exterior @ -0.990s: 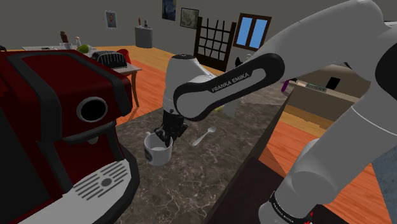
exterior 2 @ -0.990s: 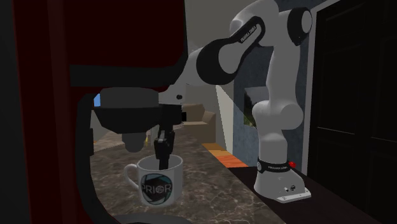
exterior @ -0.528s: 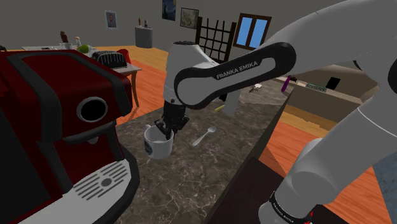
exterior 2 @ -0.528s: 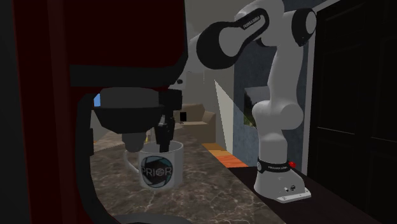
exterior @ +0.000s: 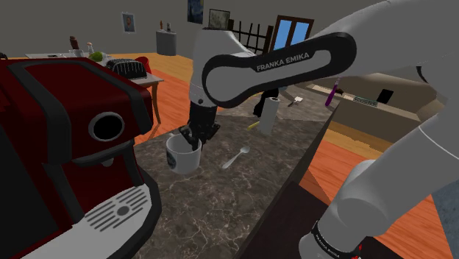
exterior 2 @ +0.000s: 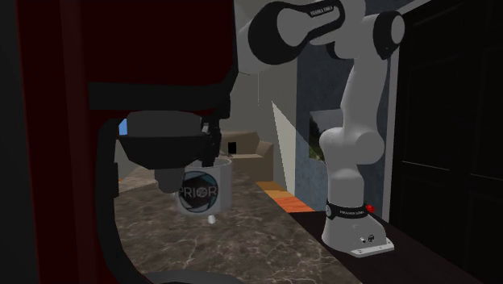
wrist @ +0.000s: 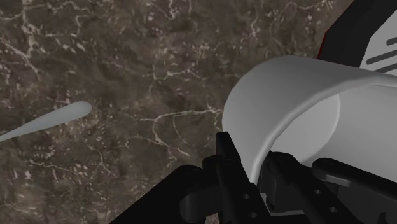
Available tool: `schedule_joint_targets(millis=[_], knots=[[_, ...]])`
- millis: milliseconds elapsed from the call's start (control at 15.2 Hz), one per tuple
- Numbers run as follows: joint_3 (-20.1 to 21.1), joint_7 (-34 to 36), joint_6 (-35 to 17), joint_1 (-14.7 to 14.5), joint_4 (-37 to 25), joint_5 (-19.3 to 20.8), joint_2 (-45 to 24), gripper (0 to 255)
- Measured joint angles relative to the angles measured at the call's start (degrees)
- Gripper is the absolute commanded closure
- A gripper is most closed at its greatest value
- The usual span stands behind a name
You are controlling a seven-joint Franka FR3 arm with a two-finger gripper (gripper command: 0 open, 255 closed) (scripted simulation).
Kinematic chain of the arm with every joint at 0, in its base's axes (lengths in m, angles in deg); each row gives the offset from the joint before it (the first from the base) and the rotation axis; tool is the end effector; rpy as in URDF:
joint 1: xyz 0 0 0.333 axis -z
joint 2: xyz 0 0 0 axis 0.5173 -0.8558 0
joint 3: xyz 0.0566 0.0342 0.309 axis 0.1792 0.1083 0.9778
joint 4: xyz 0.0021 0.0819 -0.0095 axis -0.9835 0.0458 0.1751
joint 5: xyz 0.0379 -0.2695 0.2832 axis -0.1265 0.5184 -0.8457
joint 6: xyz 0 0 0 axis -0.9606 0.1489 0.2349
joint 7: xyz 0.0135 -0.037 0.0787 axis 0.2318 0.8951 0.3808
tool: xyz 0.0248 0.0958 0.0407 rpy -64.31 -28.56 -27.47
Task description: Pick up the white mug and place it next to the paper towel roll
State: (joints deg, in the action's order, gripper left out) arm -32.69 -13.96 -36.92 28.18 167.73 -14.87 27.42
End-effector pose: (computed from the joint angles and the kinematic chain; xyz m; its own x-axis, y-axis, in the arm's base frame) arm 0.4213 0.2312 0.4628 0.9897 -0.1305 0.0586 -0.1275 -0.9905 -0.0525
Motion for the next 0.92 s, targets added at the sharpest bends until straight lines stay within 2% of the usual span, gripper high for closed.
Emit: schedule_joint_targets(millis=[924], knots=[[-1.18, -0.2, 10.86, 0.25, -8.83, 0.02, 2.09, 255]])
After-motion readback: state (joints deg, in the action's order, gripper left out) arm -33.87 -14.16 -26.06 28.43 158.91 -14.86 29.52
